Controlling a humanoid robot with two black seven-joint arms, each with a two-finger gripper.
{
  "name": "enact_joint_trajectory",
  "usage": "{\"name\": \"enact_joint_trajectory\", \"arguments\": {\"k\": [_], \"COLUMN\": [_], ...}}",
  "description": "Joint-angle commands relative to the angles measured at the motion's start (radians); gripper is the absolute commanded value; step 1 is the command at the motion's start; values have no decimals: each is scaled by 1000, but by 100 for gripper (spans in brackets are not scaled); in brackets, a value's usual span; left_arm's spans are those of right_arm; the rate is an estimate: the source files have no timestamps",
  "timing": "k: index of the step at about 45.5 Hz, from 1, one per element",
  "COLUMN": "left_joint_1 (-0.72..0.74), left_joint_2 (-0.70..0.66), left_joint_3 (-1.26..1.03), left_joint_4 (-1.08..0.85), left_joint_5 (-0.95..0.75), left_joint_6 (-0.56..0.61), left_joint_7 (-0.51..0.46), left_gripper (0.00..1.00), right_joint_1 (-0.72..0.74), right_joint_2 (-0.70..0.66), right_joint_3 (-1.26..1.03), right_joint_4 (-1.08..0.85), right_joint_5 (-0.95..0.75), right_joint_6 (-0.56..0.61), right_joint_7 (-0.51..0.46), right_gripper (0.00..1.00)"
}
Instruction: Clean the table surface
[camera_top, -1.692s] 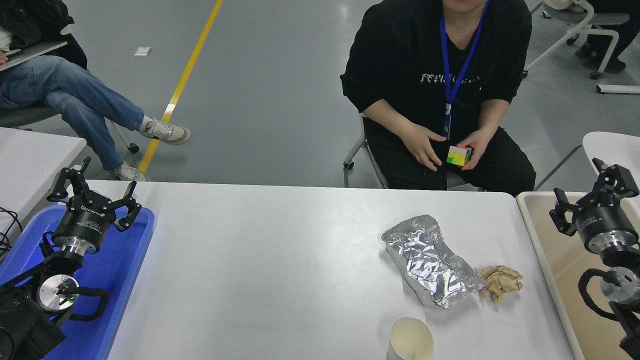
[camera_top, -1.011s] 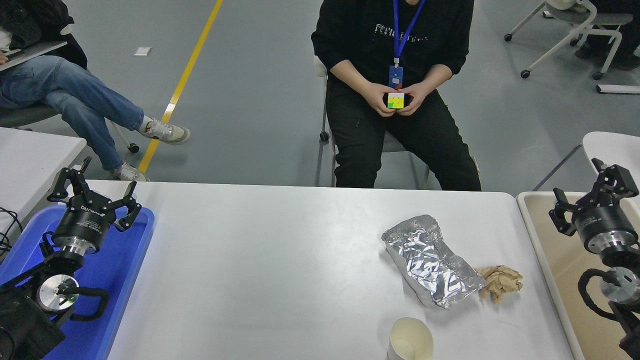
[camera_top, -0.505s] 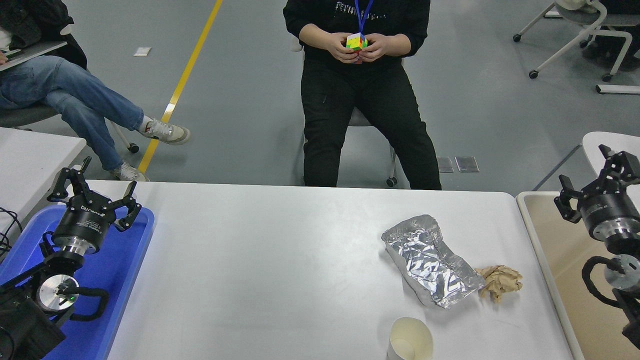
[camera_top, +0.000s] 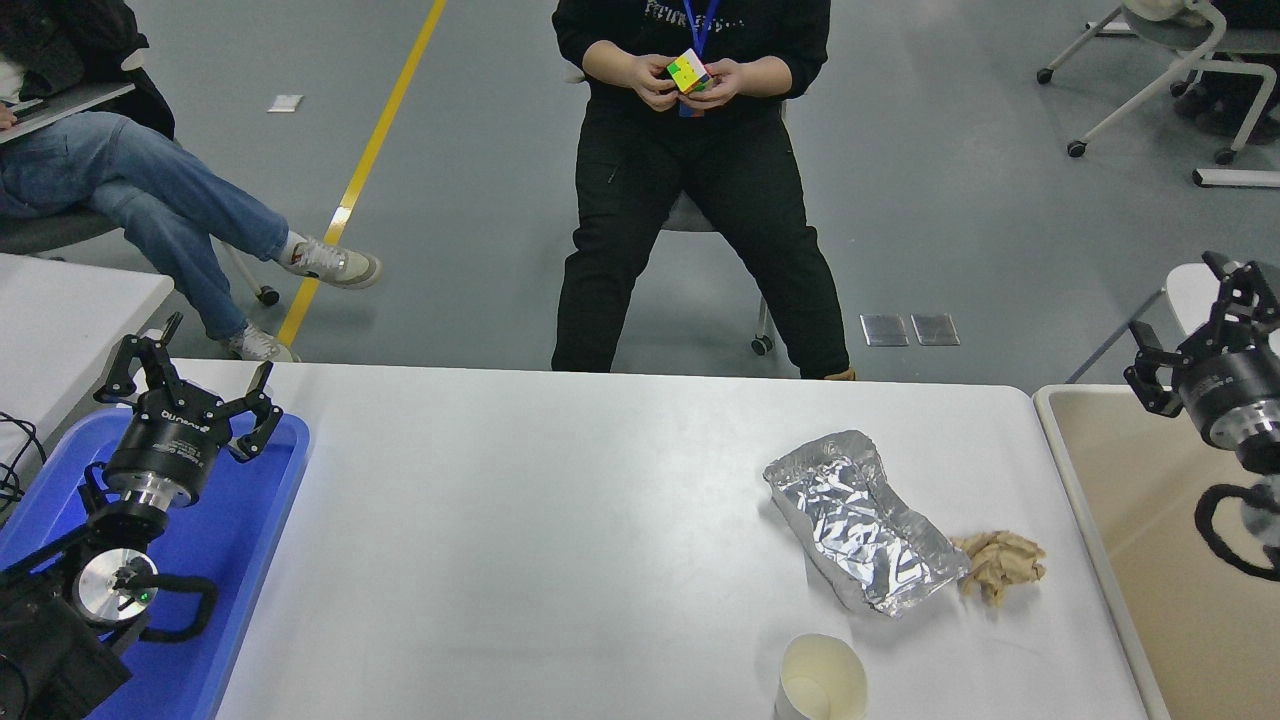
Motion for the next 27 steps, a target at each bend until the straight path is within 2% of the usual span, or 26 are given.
{"name": "enact_joint_trajectory", "arguments": {"k": [1,9,14,27], "left_joint_1": [0,0,0,0], "left_joint_2": [0,0,0,0], "left_joint_3": [0,0,0,0], "left_joint_4": [0,0,0,0], "left_joint_5": [0,0,0,0], "left_joint_6": [0,0,0,0], "left_joint_7": [0,0,0,0], "left_gripper": [100,100,100,100], "right_joint_1": [150,257,340,513], "right_joint_2": [-87,-130,-139,-138], "right_joint_3": [-365,-436,-436,-478], "right_joint_4": [6,7,10,21], "right_joint_5": [60,-30,-209,-662], "right_joint_6": [13,17,45,213], "right_joint_7": [1,2,2,4], "right_gripper": [98,99,99,99]}}
